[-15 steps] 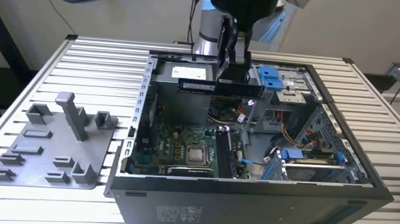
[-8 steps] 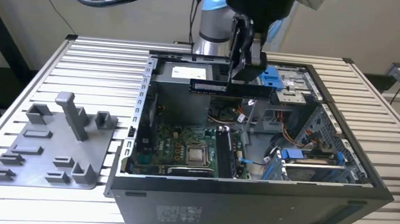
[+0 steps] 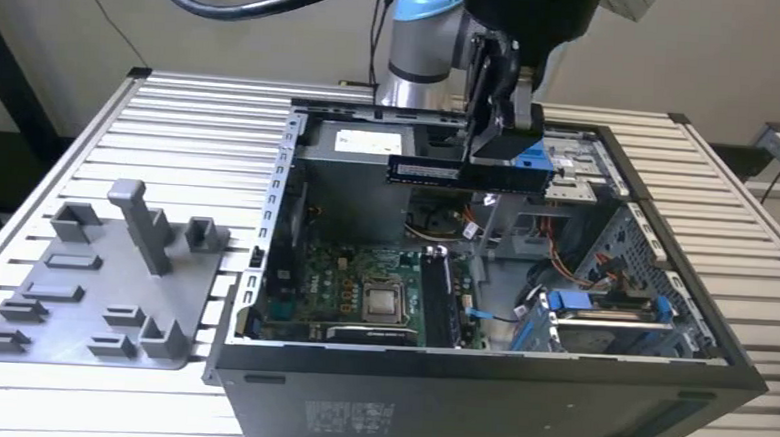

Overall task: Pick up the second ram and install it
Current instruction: 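Pick up the second ram and move it above second insertion slot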

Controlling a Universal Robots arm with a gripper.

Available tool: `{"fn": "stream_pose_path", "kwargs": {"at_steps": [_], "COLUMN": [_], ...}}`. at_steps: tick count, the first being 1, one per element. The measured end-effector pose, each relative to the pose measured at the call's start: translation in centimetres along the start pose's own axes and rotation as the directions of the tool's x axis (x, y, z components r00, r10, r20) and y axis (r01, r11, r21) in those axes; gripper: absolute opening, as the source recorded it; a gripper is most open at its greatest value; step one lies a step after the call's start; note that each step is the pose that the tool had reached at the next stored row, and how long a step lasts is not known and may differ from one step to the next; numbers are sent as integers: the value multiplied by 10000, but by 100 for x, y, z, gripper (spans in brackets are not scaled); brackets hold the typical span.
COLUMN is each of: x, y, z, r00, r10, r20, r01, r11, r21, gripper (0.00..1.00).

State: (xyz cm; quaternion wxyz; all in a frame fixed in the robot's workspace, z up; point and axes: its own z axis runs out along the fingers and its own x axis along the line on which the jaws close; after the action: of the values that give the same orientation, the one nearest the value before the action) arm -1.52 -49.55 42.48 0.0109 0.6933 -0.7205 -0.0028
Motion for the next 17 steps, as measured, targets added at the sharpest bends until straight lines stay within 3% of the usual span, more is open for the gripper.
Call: {"fn": "stream_pose_path", "kwargs": {"at_steps": [13,17], "x": [-11,-13], "y": [-292,-320], "z": [-6,-6], "r00": [10000,10000], "r10": [1,2], "r20": [0,0], "r01": [-1,-2], "r11": [10000,10000], "r21": [1,0], "gripper": [14,14]}}
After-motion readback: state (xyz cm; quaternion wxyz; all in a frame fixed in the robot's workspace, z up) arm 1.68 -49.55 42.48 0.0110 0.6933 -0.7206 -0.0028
